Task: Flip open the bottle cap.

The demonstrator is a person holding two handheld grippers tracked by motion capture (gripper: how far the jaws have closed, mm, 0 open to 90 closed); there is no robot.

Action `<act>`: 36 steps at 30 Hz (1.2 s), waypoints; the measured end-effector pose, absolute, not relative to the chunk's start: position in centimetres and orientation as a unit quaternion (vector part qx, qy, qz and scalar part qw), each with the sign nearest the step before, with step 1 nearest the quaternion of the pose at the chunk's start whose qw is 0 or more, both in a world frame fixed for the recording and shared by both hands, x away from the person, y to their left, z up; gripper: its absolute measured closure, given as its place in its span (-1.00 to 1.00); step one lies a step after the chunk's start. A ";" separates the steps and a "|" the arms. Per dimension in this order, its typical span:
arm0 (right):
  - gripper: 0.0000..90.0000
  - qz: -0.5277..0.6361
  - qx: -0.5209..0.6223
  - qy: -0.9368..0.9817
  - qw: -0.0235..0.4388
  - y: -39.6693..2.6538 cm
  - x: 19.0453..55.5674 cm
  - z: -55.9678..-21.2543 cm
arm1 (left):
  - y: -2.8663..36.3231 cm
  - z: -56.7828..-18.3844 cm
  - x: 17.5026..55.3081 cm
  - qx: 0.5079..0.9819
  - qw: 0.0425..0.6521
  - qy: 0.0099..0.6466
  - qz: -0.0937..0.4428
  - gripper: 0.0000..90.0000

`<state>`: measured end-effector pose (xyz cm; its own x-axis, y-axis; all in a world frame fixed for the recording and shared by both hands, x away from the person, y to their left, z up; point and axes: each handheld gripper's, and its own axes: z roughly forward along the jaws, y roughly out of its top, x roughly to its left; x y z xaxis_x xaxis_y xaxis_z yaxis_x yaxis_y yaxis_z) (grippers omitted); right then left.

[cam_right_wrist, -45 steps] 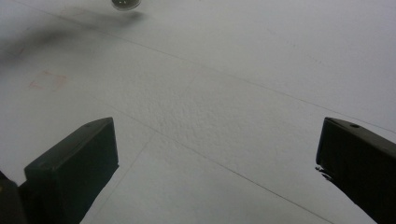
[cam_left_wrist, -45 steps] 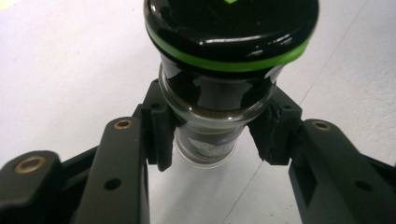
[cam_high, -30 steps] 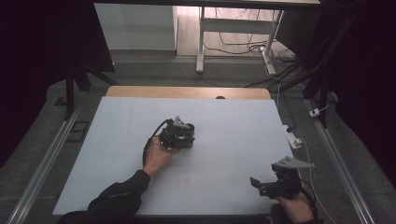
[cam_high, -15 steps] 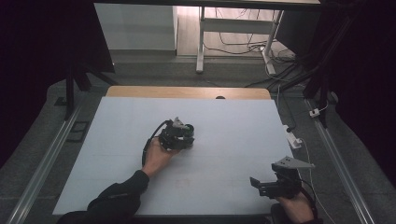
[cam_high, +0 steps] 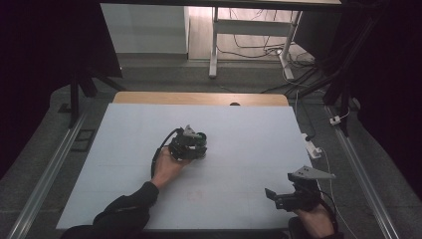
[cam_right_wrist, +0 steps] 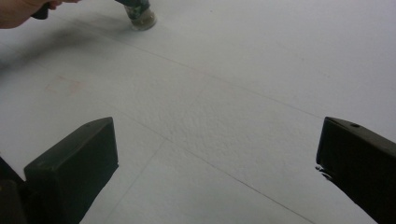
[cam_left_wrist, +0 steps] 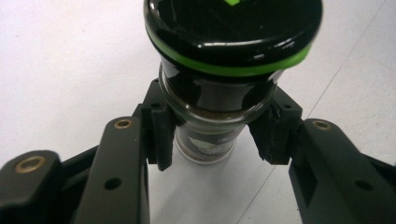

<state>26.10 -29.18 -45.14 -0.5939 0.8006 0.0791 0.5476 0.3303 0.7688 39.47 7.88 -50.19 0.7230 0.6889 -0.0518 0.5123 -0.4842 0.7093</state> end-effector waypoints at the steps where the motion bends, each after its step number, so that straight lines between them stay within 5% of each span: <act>1: -1.00 0.398 0.418 0.801 0.160 -29.1 26.1 -45.1 | 7.9 -50.2 39.5 0.853 0.366 0.352 0.121 0.19; 36: -1.00 0.468 0.324 0.816 0.099 -22.8 29.5 -43.2 | 7.9 -50.3 39.3 0.852 0.370 0.347 0.126 0.19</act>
